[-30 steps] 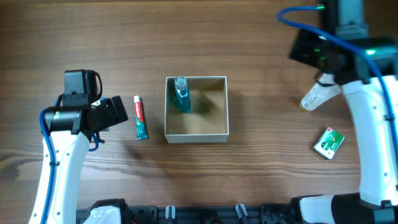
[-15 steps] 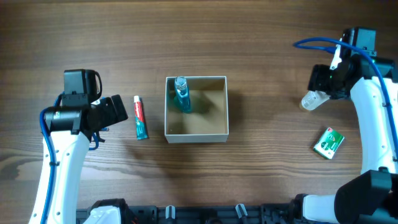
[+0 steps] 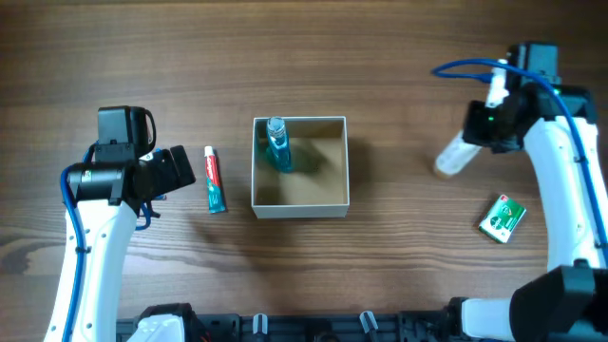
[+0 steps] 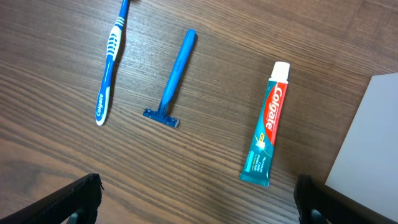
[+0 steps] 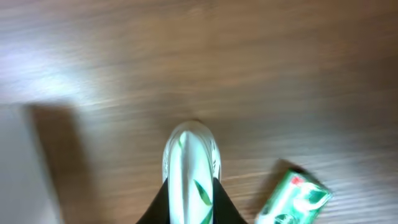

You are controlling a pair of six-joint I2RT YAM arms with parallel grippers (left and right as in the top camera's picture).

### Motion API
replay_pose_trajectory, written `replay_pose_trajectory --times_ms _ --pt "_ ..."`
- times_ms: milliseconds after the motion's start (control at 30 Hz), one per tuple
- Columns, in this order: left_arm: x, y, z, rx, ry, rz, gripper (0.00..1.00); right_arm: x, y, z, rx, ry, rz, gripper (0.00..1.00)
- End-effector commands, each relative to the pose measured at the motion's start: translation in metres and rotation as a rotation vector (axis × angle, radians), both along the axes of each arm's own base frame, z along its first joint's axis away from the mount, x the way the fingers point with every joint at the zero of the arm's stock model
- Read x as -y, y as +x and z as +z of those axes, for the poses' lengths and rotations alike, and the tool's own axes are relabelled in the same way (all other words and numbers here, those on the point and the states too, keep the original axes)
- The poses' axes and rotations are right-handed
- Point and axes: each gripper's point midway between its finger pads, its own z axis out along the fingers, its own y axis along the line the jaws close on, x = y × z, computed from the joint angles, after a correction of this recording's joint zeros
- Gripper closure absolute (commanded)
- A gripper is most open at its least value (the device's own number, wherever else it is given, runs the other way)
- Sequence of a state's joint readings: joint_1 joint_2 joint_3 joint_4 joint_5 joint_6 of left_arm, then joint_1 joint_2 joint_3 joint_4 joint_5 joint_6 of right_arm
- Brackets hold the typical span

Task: Pack container
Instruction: 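Grasp the white Pantene tube with the right gripper, then place the Pantene tube upright in the box beside the mouthwash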

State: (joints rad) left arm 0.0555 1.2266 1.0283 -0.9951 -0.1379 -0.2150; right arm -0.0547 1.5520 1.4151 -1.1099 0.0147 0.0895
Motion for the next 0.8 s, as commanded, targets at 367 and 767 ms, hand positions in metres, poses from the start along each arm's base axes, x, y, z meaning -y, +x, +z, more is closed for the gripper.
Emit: replay_pose_trajectory --times_ms 367,767 --pt "-0.006 0.003 0.006 0.014 0.016 0.025 0.0 -0.241 -0.009 0.08 0.192 0.126 0.284 0.96" --pt "-0.006 0.003 0.006 0.014 0.016 0.025 0.0 -0.26 0.036 -0.021 0.052 0.041 0.219 0.86"
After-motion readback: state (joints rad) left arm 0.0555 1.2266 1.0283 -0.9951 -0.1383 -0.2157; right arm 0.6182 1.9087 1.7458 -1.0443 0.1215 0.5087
